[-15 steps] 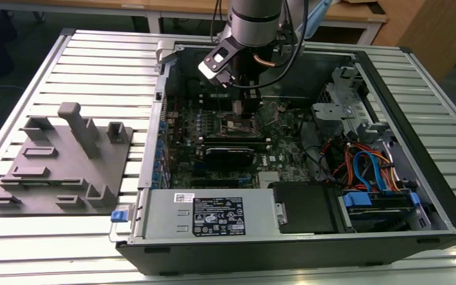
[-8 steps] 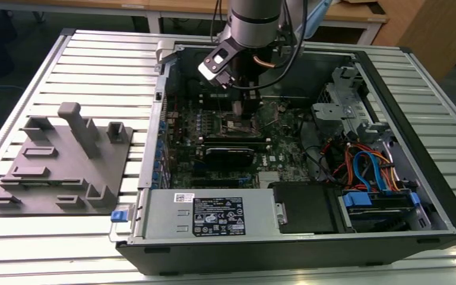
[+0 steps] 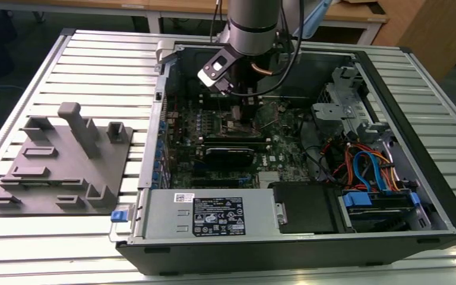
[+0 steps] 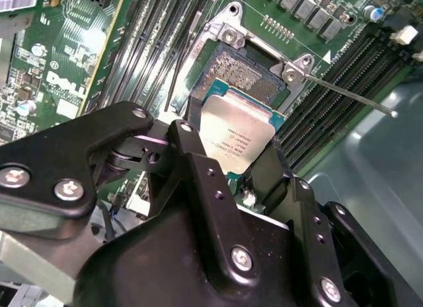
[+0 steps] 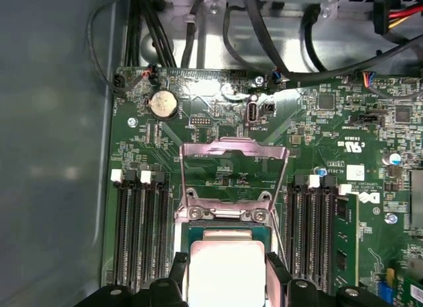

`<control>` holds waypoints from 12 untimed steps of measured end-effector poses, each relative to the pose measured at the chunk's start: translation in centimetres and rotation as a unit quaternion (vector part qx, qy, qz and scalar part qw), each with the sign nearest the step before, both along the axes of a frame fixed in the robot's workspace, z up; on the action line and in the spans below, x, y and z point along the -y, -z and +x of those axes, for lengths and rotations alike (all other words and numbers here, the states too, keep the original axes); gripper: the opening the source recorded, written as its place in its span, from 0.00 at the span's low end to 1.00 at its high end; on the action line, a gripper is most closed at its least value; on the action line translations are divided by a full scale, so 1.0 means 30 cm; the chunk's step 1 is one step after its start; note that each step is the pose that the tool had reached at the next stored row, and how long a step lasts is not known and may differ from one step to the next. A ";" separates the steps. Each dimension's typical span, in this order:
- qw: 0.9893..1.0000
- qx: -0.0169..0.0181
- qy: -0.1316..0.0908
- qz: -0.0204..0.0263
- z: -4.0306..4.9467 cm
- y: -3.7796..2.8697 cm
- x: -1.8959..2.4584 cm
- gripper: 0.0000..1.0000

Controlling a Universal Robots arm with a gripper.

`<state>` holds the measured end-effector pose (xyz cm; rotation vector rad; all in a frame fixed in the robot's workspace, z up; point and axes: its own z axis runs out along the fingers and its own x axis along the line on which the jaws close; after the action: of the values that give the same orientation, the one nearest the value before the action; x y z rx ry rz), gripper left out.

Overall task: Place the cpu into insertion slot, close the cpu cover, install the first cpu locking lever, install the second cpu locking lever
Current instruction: 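Place the cpu into insertion slot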

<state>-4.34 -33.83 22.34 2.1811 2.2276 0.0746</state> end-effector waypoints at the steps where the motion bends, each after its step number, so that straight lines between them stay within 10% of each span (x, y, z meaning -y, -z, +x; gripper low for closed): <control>1: 1.000 0.000 0.000 0.000 0.000 0.004 0.000 0.54; 12: 1.000 0.000 0.000 0.000 0.000 0.007 0.000 0.54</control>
<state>-4.34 -33.83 22.13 2.1811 2.2276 0.0745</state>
